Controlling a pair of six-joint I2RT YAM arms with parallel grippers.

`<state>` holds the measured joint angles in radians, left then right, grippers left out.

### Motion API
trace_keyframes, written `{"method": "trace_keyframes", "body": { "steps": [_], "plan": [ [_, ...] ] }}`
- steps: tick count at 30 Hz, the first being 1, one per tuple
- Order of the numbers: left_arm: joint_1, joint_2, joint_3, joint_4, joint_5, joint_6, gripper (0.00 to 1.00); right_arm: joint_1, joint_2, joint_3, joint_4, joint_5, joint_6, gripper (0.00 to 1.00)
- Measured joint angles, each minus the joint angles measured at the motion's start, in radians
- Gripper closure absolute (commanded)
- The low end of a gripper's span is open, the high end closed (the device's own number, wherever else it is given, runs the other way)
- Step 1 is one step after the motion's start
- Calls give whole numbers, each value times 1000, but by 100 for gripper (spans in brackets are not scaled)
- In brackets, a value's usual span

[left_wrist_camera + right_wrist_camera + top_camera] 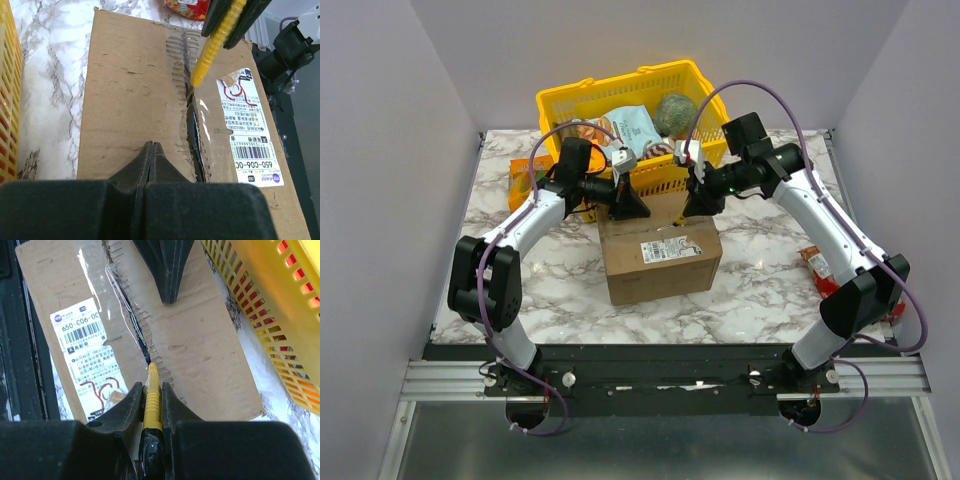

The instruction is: Unpack the express box

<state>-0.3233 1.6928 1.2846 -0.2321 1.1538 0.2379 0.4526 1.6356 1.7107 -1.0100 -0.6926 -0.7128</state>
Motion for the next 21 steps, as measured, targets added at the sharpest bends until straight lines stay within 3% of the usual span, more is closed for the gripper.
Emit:
{"method": "trace_keyframes", "body": {
  "steps": [21],
  "plan": [
    [-21,4,16,-32,0,63,100,-84,-31,-1,-81,-23,-78,99]
  ]
}}
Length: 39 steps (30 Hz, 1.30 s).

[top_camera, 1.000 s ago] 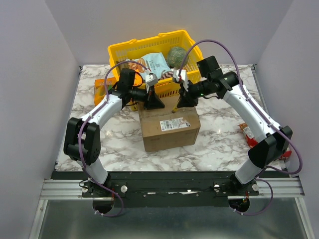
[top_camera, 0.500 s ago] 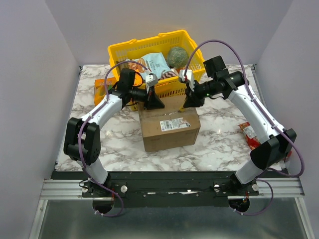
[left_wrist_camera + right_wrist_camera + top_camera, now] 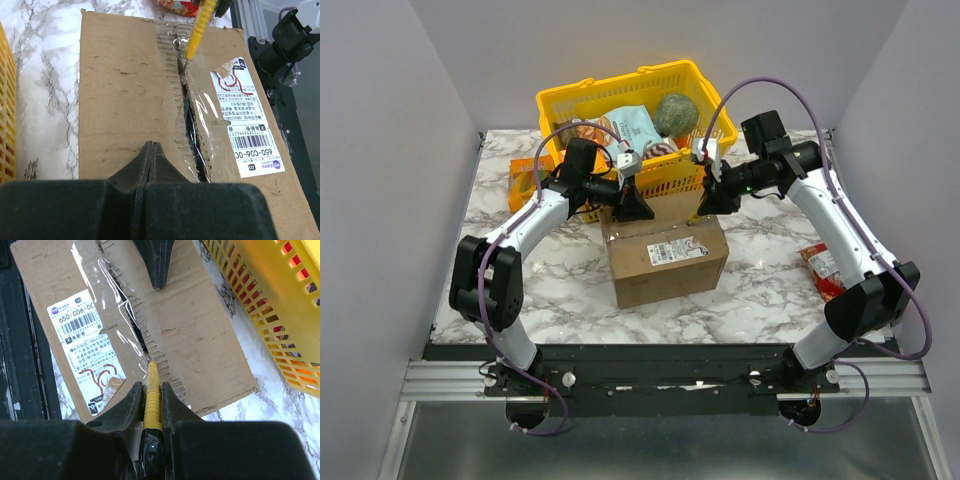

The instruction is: Unpack the express box

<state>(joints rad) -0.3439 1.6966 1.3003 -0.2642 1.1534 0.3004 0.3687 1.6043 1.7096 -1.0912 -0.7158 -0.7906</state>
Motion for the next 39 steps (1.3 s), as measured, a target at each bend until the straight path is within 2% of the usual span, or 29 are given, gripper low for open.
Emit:
{"method": "trace_keyframes", "body": {
  "steps": [8,14,18,22,30,39],
  "plan": [
    [-14,-14,13,-10,-9,-23,98,-14,-15,-10,-17,-18,-53,100],
    [-92,-181,-10,-5,-49,-56,94,-35,-15,-16,-41,-11,-72,100],
    [-182,-309,-67,-48,-80,67,92,-35,-15,-16,-43,-11,-72,100],
    [-243,-330,-138,-100,-115,175,92,-35,-15,-16,-42,-11,-63,99],
    [-220,-314,-182,-270,-159,401,92,-5,-50,-55,-25,-2,-37,100],
    [-51,-344,-164,-436,-159,555,92,163,-108,-105,-11,56,-40,100]
  ]
}}
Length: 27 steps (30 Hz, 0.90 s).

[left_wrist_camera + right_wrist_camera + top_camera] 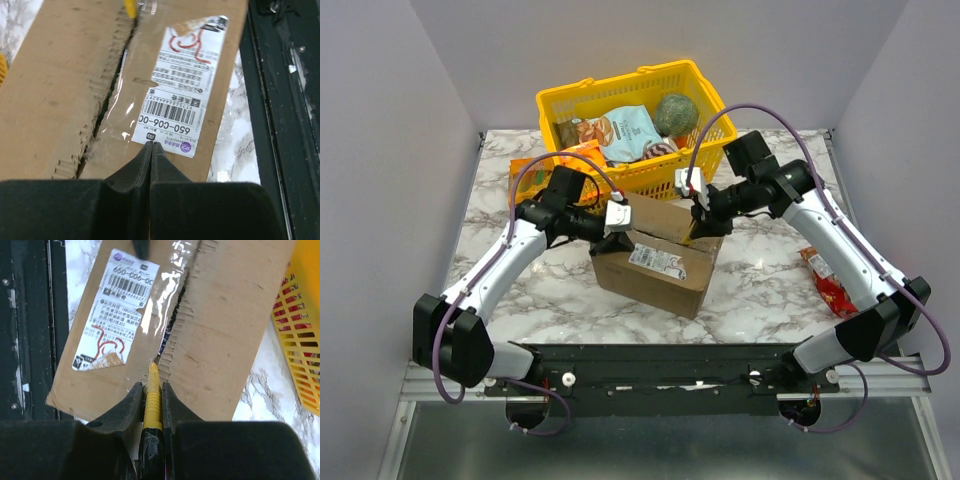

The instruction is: Unpack the express box

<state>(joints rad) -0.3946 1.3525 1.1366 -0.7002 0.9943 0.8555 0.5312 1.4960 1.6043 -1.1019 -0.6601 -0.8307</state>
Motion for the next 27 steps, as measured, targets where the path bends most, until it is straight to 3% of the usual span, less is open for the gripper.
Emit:
{"method": "trace_keyframes", "body": {
  "steps": [4,8,9,13,18,23,27],
  "plan": [
    [12,25,56,-77,-4,31,90,19,0,3,8,17,33,100],
    [-25,26,80,-40,-8,-66,82,19,-1,5,31,50,139,100],
    [-36,23,76,4,-7,-128,78,19,-3,5,36,58,171,99],
    [-68,-26,-18,322,-53,-438,77,24,-32,-21,70,93,286,100],
    [-86,-37,-160,710,-247,-813,79,35,-94,-100,109,116,371,99],
    [-99,-26,-280,894,-356,-993,81,45,-134,-146,140,133,413,100],
    [-105,-26,-312,958,-406,-1023,87,46,-155,-162,158,158,434,100]
  ]
}}
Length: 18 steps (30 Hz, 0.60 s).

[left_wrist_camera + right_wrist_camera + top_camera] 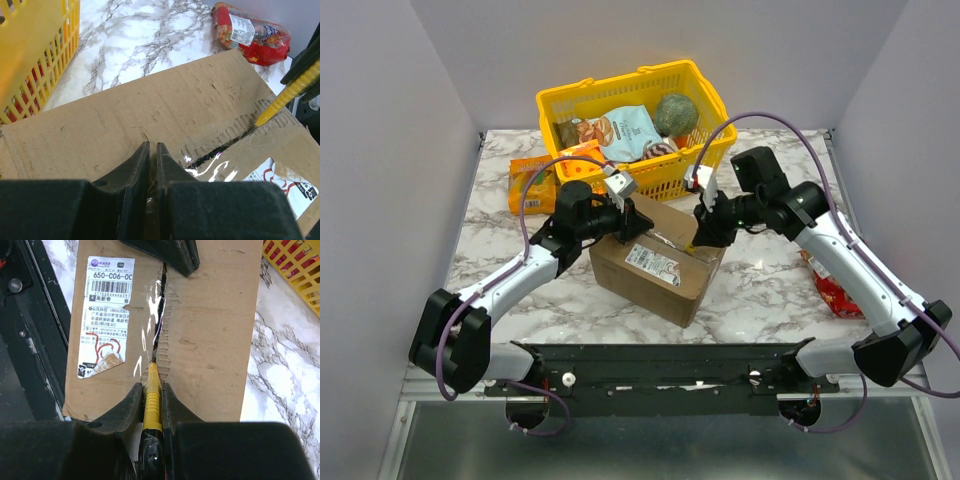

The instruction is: Unpack the express box

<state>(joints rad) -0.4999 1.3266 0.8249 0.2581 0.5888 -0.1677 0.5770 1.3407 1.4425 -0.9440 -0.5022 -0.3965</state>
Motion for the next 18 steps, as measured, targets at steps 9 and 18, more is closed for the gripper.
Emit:
{"method": "trace_keyframes", "body": {
  "steps": [9,18],
  "plan": [
    [-13,-11,-34,46,-66,-2,93,0,-82,-56,22,46,73,100],
    [-16,-21,-59,74,-95,1,96,4,-124,-92,29,86,93,99]
  ]
}}
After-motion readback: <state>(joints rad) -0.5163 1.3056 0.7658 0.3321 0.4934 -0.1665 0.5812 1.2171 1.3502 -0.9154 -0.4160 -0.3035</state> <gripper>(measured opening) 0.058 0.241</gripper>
